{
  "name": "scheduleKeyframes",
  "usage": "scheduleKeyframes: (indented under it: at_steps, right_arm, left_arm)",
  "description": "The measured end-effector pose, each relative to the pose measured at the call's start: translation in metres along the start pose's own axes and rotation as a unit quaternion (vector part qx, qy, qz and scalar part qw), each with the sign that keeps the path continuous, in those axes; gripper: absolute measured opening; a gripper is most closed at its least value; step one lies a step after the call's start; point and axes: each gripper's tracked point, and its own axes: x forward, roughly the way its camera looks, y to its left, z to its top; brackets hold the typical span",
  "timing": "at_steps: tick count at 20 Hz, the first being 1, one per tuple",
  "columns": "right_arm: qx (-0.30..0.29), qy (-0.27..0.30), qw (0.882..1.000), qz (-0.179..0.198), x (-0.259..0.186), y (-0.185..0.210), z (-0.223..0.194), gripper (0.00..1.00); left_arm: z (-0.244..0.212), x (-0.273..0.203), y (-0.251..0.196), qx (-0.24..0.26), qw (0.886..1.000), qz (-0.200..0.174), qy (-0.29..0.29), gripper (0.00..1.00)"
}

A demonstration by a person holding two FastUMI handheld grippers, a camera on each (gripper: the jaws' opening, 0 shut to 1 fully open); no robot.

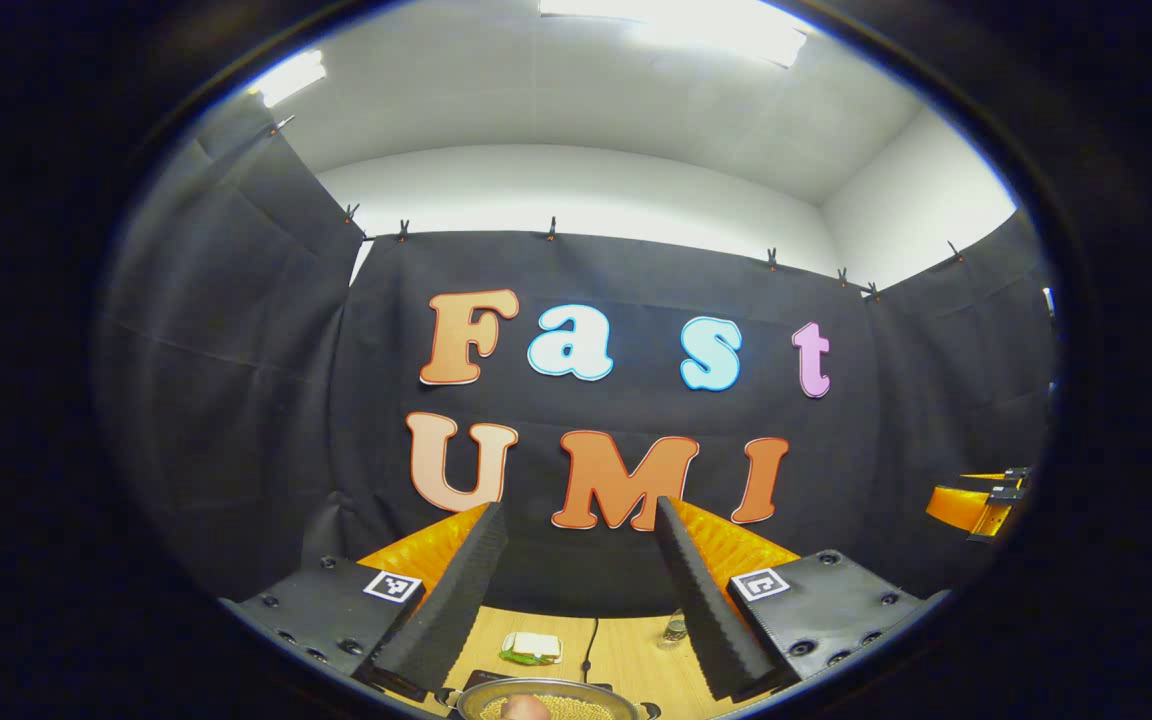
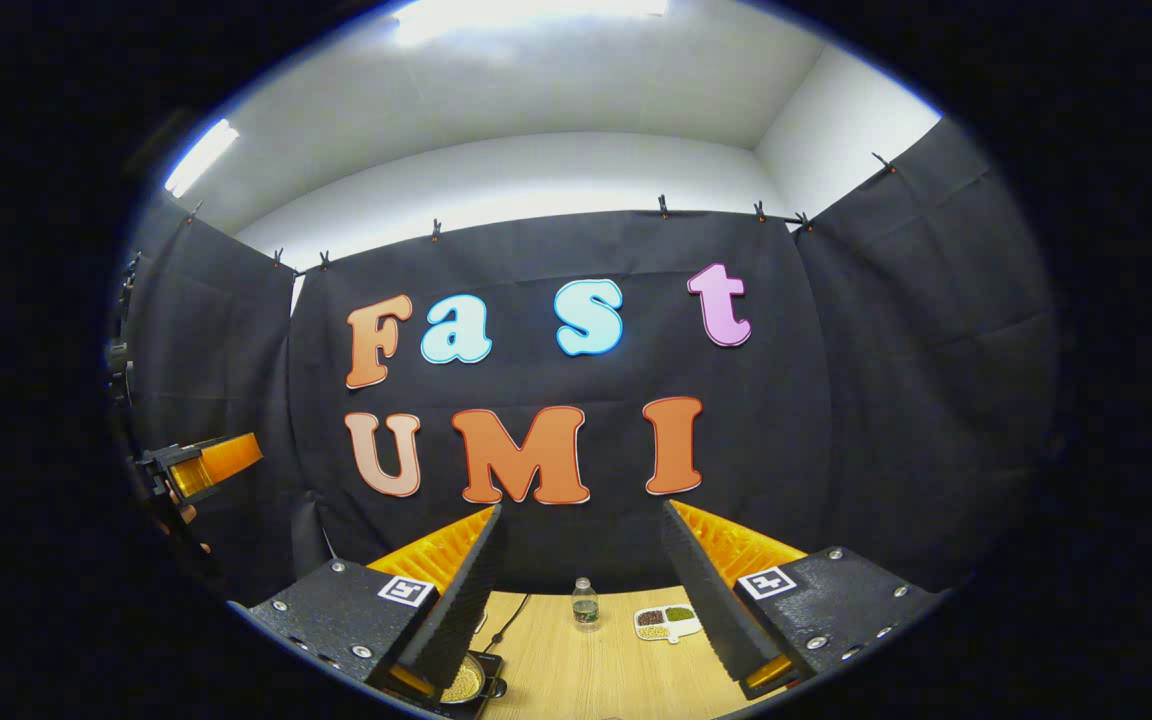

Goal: First push the handle of the pot to place it horizontally, then grasp the pot with both hands and set it on the induction cooktop.

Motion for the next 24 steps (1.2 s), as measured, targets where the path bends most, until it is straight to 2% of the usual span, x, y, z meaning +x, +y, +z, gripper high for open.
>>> scheduleKeyframes:
  at_steps: [1, 2, 4, 5, 6, 7, 8, 9, 10, 11, 12, 17, 18, 19, 24]
  right_arm:
    - [-0.004, -0.002, 1.0, -0.002, -0.001, -0.001, 0.002, 0.95]
    - [-0.005, -0.003, 1.0, -0.002, -0.001, 0.0, 0.003, 1.0]
    - [0.002, -0.001, 1.0, 0.001, -0.003, 0.003, 0.004, 1.0]
    - [0.004, -0.003, 1.0, 0.002, -0.004, 0.001, 0.006, 0.95]
    - [0.005, -0.006, 1.0, -0.001, -0.005, -0.001, 0.007, 1.0]
    - [0.006, -0.008, 1.0, -0.003, -0.004, -0.003, 0.008, 1.0]
    - [0.007, -0.008, 1.0, -0.004, -0.003, -0.004, 0.008, 0.95]
    - [0.009, -0.009, 1.0, -0.004, -0.003, -0.003, 0.009, 0.95]
    - [0.012, -0.01, 1.0, -0.004, -0.001, -0.005, 0.012, 1.0]
    - [0.014, -0.011, 1.0, -0.004, -0.001, -0.005, 0.014, 1.0]
    - [0.015, -0.013, 1.0, -0.003, -0.001, -0.005, 0.015, 0.95]
    - [0.018, -0.017, 1.0, -0.003, 0.007, -0.01, 0.019, 0.95]
    - [0.017, -0.017, 1.0, -0.001, 0.009, -0.008, 0.018, 1.0]
    - [0.015, -0.016, 1.0, 0.001, 0.011, -0.006, 0.016, 0.95]
    - [0.019, -0.017, 1.0, 0.013, 0.015, 0.002, 0.016, 0.95]
  left_arm:
    - [0.003, 0.0, -0.001, 0.003, 1.0, -0.001, -0.003, 0.97]
    - [0.004, -0.001, -0.003, 0.004, 1.0, -0.002, -0.004, 0.96]
    - [0.005, 0.0, -0.006, 0.003, 1.0, -0.005, -0.006, 0.97]
    - [0.005, 0.001, -0.007, 0.002, 1.0, -0.005, -0.006, 0.97]
    - [0.005, 0.003, -0.007, 0.002, 1.0, -0.006, -0.006, 0.97]
    - [0.005, 0.004, -0.008, 0.002, 1.0, -0.007, -0.005, 0.97]
    - [0.004, 0.006, -0.008, 0.002, 1.0, -0.008, -0.004, 0.97]
    - [0.004, 0.008, -0.008, 0.002, 1.0, -0.009, -0.005, 0.97]
    - [0.005, 0.01, -0.01, 0.001, 1.0, -0.01, -0.005, 0.97]
    - [0.005, 0.011, -0.01, 0.0, 1.0, -0.011, -0.005, 0.97]
    - [0.004, 0.012, -0.01, -0.001, 1.0, -0.009, -0.005, 0.97]
    - [0.004, 0.008, -0.006, -0.004, 1.0, -0.004, -0.007, 0.97]
    - [0.004, 0.009, -0.006, -0.006, 1.0, -0.006, -0.007, 0.97]
    - [0.004, 0.009, -0.006, -0.007, 1.0, -0.006, -0.007, 0.97]
    - [0.003, 0.011, -0.005, -0.003, 1.0, -0.004, -0.006, 0.96]
